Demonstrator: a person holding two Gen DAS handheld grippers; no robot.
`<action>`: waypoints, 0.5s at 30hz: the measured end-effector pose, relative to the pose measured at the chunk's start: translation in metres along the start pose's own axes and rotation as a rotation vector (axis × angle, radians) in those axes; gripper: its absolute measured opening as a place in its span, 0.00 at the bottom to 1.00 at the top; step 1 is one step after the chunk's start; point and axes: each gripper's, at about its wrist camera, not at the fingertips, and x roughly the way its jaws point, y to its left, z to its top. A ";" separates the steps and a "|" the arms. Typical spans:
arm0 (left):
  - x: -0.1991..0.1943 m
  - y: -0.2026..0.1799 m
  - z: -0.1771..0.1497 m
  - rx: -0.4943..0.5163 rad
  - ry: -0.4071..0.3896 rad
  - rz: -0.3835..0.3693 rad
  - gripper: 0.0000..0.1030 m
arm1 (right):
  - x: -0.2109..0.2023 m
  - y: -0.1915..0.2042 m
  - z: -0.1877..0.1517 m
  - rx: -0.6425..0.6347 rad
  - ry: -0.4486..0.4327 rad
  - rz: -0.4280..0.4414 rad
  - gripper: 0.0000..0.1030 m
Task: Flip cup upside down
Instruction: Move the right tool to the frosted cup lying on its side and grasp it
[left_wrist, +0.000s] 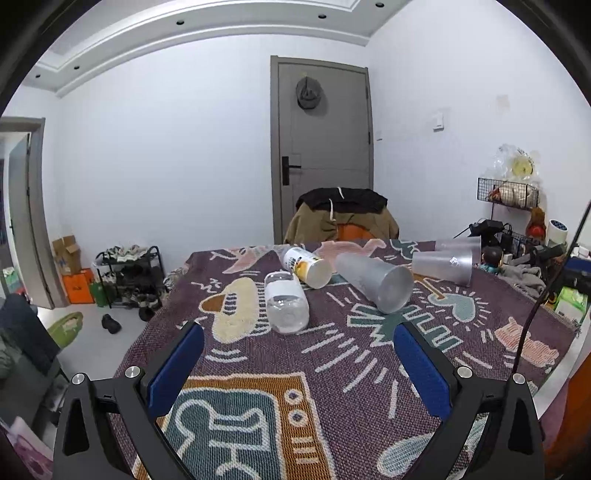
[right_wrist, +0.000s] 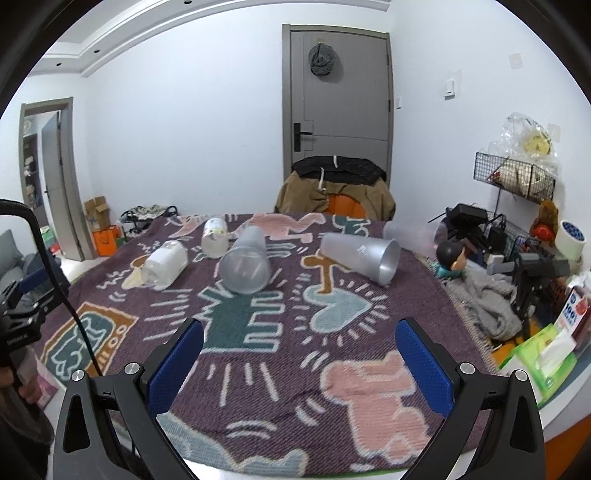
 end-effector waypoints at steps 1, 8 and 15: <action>0.001 0.002 0.001 -0.005 -0.005 -0.001 1.00 | 0.000 -0.002 0.004 0.004 -0.006 -0.012 1.00; 0.013 0.019 0.005 -0.041 0.002 0.003 1.00 | 0.018 -0.007 0.033 -0.054 0.016 -0.083 1.00; 0.026 0.028 0.007 -0.076 0.015 0.017 1.00 | 0.066 -0.010 0.054 -0.170 0.115 -0.148 1.00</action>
